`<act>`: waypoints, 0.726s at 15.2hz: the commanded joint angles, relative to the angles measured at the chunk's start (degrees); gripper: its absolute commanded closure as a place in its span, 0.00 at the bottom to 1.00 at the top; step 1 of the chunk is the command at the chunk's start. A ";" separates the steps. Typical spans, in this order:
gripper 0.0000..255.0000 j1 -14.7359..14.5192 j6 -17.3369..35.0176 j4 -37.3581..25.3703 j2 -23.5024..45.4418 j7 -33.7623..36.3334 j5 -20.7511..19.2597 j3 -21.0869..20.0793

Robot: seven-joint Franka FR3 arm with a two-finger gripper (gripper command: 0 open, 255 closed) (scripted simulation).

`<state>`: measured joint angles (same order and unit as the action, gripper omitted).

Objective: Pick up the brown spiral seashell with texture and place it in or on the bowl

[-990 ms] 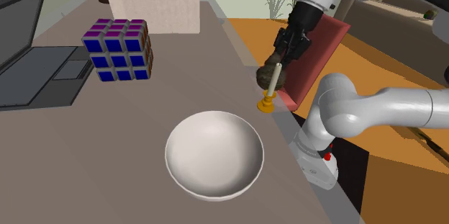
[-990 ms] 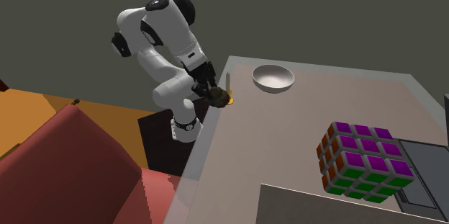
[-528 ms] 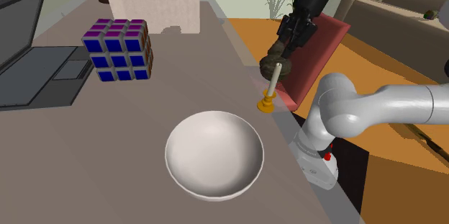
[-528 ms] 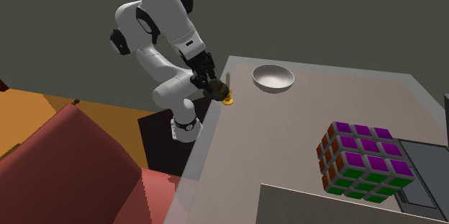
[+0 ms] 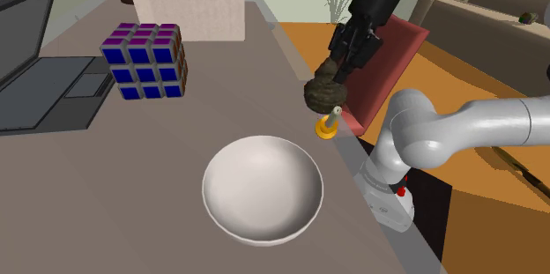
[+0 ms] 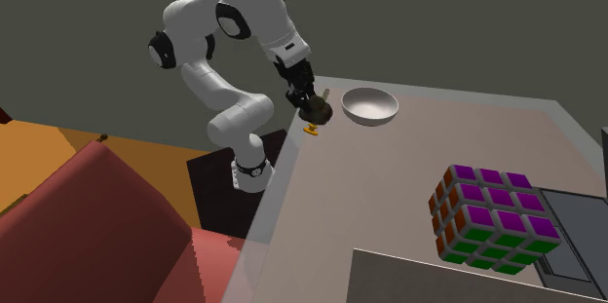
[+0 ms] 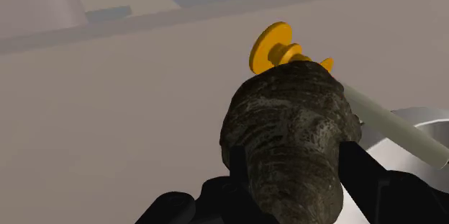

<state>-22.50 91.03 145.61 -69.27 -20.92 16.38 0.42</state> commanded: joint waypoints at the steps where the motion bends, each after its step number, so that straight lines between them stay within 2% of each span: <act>1: 1.00 -0.77 2.15 0.08 1.26 2.20 2.60 -3.36; 11: 1.00 -2.84 12.63 -4.76 12.20 12.03 12.35 -19.25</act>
<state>-25.33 102.33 141.72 -58.67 -9.88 27.84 -17.12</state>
